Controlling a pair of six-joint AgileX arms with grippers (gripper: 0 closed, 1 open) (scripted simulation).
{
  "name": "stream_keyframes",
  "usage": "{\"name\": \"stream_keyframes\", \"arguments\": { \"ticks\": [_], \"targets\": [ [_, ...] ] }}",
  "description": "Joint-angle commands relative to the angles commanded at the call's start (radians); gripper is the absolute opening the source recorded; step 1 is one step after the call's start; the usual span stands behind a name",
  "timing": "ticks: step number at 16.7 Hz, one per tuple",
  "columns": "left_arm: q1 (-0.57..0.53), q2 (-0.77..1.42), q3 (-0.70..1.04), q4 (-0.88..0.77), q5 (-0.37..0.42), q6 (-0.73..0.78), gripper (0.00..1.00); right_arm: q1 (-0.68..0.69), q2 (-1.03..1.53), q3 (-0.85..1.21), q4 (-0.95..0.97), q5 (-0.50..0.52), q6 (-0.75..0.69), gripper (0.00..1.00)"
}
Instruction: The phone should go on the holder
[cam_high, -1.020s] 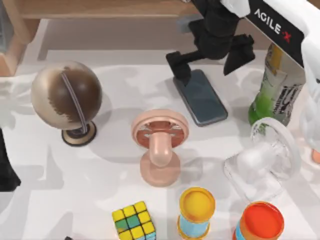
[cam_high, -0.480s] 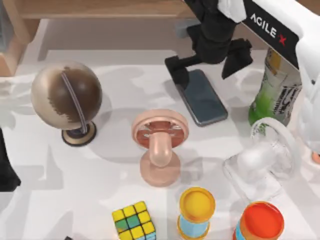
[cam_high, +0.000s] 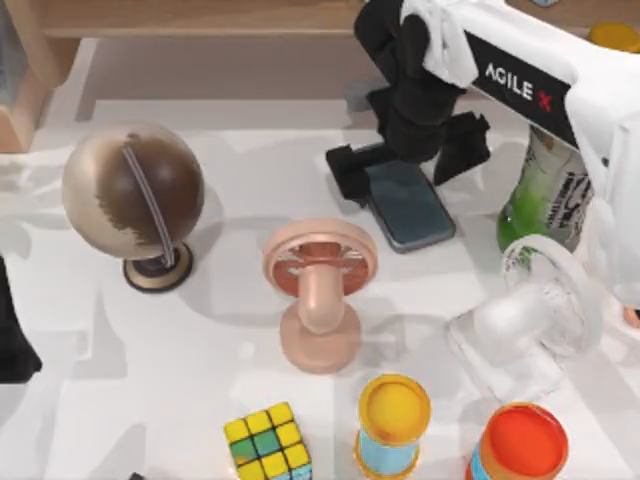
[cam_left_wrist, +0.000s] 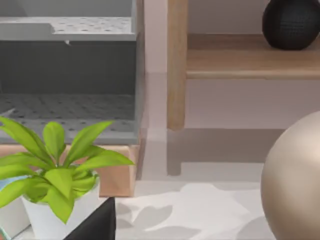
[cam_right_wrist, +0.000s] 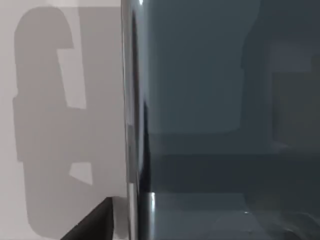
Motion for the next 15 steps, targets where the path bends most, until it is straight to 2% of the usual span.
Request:
{"name": "stream_keyframes", "arguments": {
  "ticks": [4,15],
  "targets": [
    [0.0,0.0,0.0,0.0,0.0,0.0,1.0,0.0,0.001,-0.004,0.005,0.0,0.0,1.0],
    [0.0,0.0,0.0,0.0,0.0,0.0,1.0,0.0,0.001,-0.004,0.005,0.0,0.0,0.17]
  ]
}}
